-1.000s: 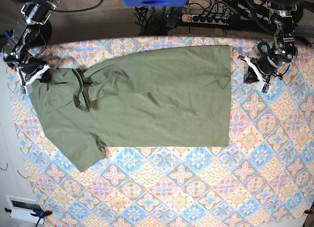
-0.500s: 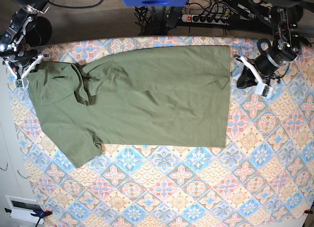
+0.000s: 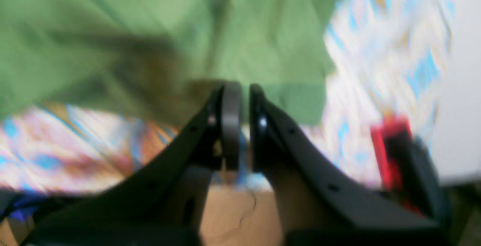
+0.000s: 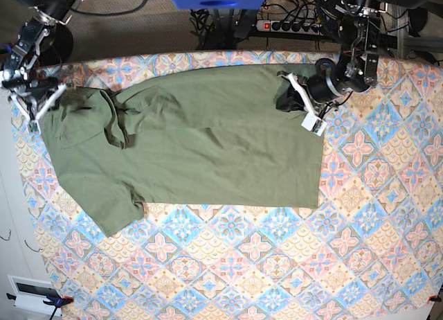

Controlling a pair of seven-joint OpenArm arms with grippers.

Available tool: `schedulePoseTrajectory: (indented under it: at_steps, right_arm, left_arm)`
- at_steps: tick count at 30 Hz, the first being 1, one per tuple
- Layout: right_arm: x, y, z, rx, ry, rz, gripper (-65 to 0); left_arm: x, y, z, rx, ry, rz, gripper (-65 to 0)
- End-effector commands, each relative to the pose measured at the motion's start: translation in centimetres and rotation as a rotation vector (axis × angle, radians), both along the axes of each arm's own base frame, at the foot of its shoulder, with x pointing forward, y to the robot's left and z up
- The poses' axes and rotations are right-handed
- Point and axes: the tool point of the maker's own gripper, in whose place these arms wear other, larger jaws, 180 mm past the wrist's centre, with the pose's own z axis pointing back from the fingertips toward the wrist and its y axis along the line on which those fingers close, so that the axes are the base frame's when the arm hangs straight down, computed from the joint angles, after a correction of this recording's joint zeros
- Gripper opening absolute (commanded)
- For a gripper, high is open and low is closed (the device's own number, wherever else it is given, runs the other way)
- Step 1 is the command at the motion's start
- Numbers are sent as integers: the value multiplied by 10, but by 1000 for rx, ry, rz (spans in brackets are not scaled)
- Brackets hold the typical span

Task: Layout the t-shirt on the table in an organized manner, then fold the t-shirt properly
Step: 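Grasp the shirt edge with both grippers and pull it taut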

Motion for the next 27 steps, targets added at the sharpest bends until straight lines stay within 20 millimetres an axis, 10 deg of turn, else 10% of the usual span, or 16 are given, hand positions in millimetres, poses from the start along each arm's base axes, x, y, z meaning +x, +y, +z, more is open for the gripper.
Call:
schedulePoseTrajectory:
  at_steps: [1,13,22,27]
  right_arm:
    - [16,-5,18,-29,-55,16,-609]
    - [23,69,-40,82,104,222,-609]
    - [-1,36,-59,78,204,163,-610]
    - [-17,13,-52,55,195,94,-610]
  left_arm:
    - [8,2,3,-12,-20,7,-650]
    - [-10,30,-72,229,14,-29,-650]
    - [-7,124,-113,387,52,52,-650]
    - [0,142,-110,407,30,70,-650]
